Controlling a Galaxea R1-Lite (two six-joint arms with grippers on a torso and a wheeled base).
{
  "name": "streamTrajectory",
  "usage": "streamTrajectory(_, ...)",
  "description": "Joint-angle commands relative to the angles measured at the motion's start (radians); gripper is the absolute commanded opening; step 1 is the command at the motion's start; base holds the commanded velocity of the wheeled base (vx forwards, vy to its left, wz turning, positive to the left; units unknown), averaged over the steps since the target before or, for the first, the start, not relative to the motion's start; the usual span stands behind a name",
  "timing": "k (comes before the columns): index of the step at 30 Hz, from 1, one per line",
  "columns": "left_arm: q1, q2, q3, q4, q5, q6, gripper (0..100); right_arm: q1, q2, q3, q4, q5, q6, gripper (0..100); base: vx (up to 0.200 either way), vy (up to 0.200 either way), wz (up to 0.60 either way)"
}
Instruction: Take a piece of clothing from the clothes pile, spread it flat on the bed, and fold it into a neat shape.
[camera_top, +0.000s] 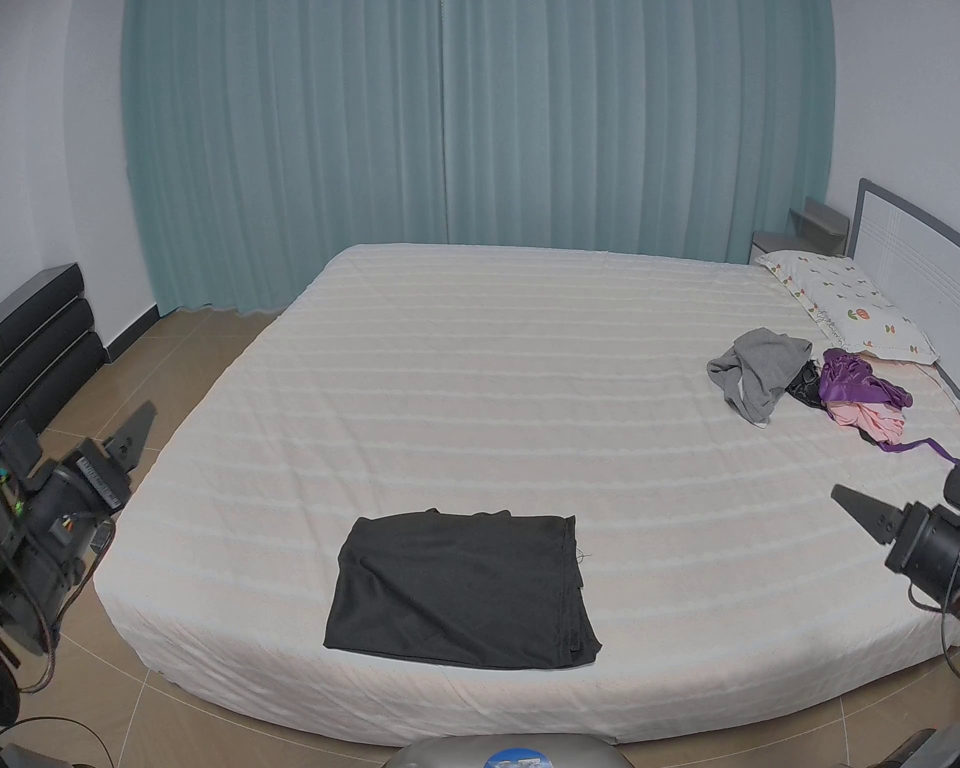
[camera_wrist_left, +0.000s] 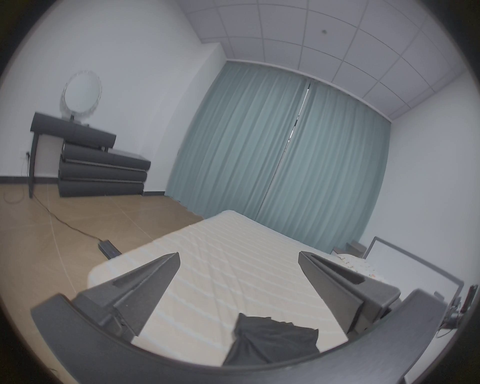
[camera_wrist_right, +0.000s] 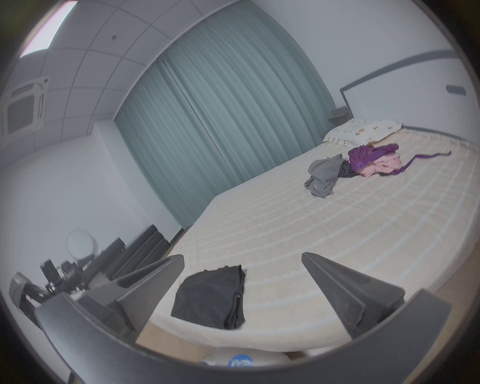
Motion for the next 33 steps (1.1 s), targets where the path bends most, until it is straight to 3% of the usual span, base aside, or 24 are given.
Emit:
streamTrajectory(1,0.005,-0.487,0.038,0.301,0.07,0.172,100,-0.008,-0.516,0.033,0.367,-0.002,-0.186,100,0.0,0.0,0.0)
streamTrajectory(9,0.103,-0.852,0.032,0.617,0.068,0.319,100,0.07,-0.884,0.01,0.728,-0.002,-0.396,100,0.0,0.0,0.0)
streamTrajectory(14,0.153,-1.056,0.032,0.753,0.062,0.448,100,0.08,-1.002,-0.034,0.863,-0.019,-0.448,100,0.0,0.0,0.0)
streamTrajectory(16,0.153,-1.056,0.032,0.753,0.062,0.448,100,0.08,-1.002,-0.034,0.863,-0.019,-0.448,100,0.0,0.0,0.0)
streamTrajectory(20,0.206,-1.111,0.04,0.764,0.05,0.491,100,0.071,-0.999,-0.045,0.826,-0.179,-0.455,100,0.0,0.0,0.0)
streamTrajectory(24,0.235,-1.18,0.054,0.778,-0.073,0.496,100,0.071,-0.999,-0.016,0.811,-0.33,-0.453,100,0.0,0.0,0.0)
streamTrajectory(26,0.235,-1.177,0.067,0.765,-0.093,0.488,100,0.07,-0.999,-0.025,0.815,-0.392,-0.452,100,0.0,0.0,0.0)
streamTrajectory(30,0.235,-1.177,0.093,0.764,-0.108,0.49,100,0.05,-0.99,-0.114,0.866,-0.467,-0.471,100,0.0,0.0,0.0)
streamTrajectory(33,0.235,-1.177,0.135,0.761,-0.176,0.499,100,0.013,-0.993,-0.194,0.981,-0.468,-0.475,100,0.0,0.0,0.0)
